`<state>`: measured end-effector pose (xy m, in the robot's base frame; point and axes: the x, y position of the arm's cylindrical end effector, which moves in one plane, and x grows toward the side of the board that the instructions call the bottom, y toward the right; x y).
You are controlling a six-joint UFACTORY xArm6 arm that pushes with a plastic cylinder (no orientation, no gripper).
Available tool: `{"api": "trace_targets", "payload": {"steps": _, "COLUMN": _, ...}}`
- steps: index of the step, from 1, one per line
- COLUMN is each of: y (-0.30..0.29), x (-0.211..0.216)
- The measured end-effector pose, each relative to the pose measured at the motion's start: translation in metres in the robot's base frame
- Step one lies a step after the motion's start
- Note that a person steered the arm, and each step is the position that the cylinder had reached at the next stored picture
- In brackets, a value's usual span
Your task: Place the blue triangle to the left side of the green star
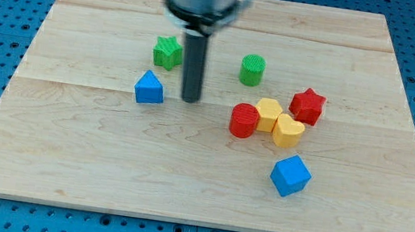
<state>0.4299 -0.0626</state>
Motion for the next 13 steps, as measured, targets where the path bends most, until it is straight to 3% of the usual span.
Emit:
{"api": "trace_targets", "payload": {"steps": 1, "y": -0.079, "x": 0.008}}
{"api": "trace_targets", "payload": {"steps": 3, "y": -0.080, "x": 0.064}}
{"api": "trace_targets", "payload": {"steps": 5, "y": -0.148, "x": 0.021}}
{"api": "trace_targets", "payload": {"steps": 7, "y": -0.209, "x": 0.016}}
{"api": "trace_targets", "payload": {"steps": 8, "y": -0.207, "x": -0.006}}
{"api": "trace_targets", "payload": {"steps": 10, "y": -0.145, "x": -0.007}}
{"api": "trace_targets", "payload": {"steps": 11, "y": -0.145, "x": 0.021}}
{"api": "trace_targets", "payload": {"steps": 13, "y": -0.130, "x": -0.003}}
